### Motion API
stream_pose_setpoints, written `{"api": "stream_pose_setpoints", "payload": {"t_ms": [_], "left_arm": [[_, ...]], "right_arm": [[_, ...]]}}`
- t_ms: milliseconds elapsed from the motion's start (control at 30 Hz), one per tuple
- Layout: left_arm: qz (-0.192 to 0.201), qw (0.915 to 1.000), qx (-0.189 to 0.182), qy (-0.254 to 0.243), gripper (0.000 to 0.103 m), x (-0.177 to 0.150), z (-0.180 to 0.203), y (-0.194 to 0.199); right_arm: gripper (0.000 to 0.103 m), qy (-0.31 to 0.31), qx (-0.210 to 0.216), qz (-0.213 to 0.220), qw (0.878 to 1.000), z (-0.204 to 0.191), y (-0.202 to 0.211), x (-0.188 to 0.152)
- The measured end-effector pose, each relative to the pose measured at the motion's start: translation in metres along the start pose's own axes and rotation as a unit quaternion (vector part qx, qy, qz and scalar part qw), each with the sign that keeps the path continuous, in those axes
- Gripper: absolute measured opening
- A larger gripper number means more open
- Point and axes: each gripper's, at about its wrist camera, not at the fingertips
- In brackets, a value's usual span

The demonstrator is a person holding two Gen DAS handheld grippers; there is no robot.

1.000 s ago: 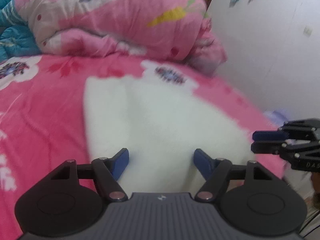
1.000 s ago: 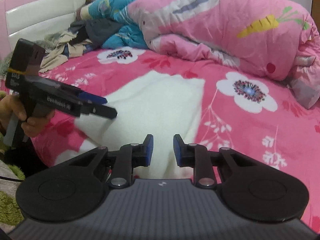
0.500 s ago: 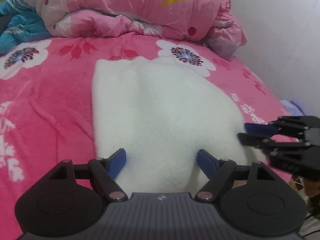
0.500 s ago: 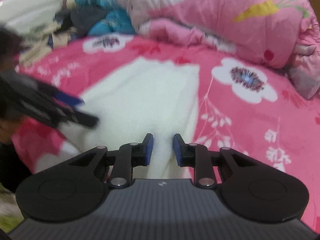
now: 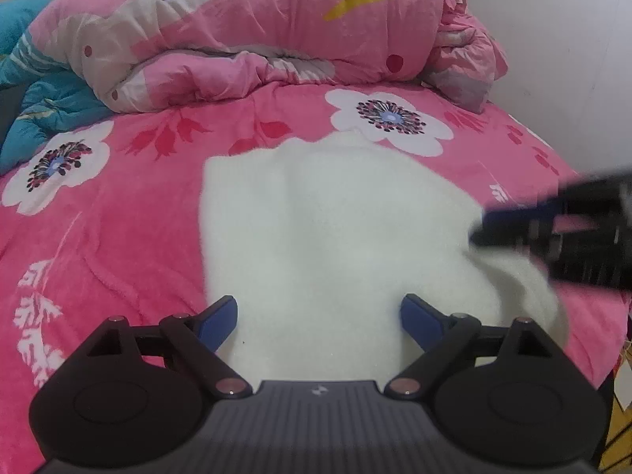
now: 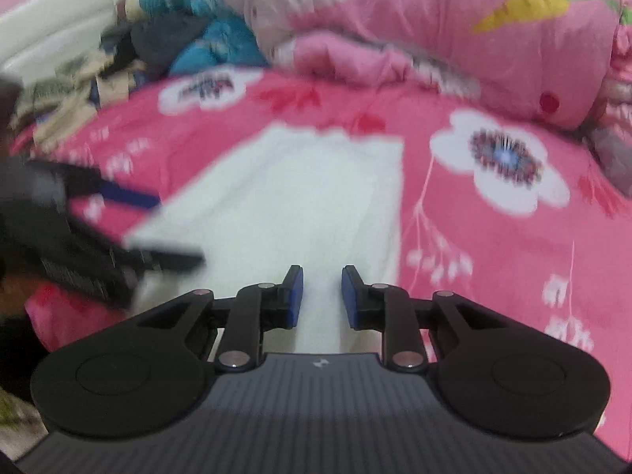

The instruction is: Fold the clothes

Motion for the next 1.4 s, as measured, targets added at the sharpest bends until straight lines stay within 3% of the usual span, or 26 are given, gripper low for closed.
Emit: {"api": "stream_pose_setpoints", "payload": {"t_ms": [100,233,467,633,767,933,1033,1133,1267,1400], "left_arm": [[-0.003,1.0000,0.003,-0.002,0.091,0.000,0.002,0.000],[-0.002,0.9999,0.009,-0.007,0.091,0.000,0.004,0.000],[-0.002,1.0000,0.008,-0.001,0.091,0.004,0.003,0.004],[0.000,0.9999,0.011,-0.002,0.090,0.005,0.003,0.007],[0.017,0.9997,0.013,-0.009,0.089,0.014,0.003,0.017],[0.035,0.9983,0.036,-0.030,0.088,0.024,0.001,0.018],[0.033,0.9976,0.048,-0.039,0.082,0.027,-0.005,0.008],[0.024,0.9973,0.054,-0.042,0.067,0.024,-0.012,-0.007],[0.022,0.9985,0.027,-0.042,0.047,0.016,-0.019,-0.021],[0.035,0.9979,0.011,-0.053,0.028,0.018,-0.022,-0.023]], "right_arm": [[0.021,-0.013,-0.001,0.012,1.000,0.007,-0.005,0.018],[0.020,0.000,0.022,-0.045,0.999,0.004,-0.049,0.013],[0.021,-0.007,0.022,-0.023,0.999,0.006,-0.044,0.038],[0.021,-0.005,0.038,-0.052,0.998,0.003,-0.074,0.032],[0.020,-0.010,0.039,-0.061,0.997,0.005,-0.073,0.036],[0.021,-0.030,0.031,-0.034,0.998,0.012,-0.066,0.049],[0.021,-0.032,0.024,-0.046,0.998,0.014,-0.078,0.047],[0.021,-0.023,0.024,-0.051,0.998,0.012,-0.085,0.041],[0.021,-0.037,0.038,-0.023,0.998,0.018,-0.075,0.051],[0.021,-0.018,0.041,-0.044,0.998,0.015,-0.098,0.042]]}}
Point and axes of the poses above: each gripper's, at about its wrist camera, not at the fingertips, and y roughly against the way its jaws point, z to its right, x to its top, and after that the axes turned 13 degrees about -x, right-handed
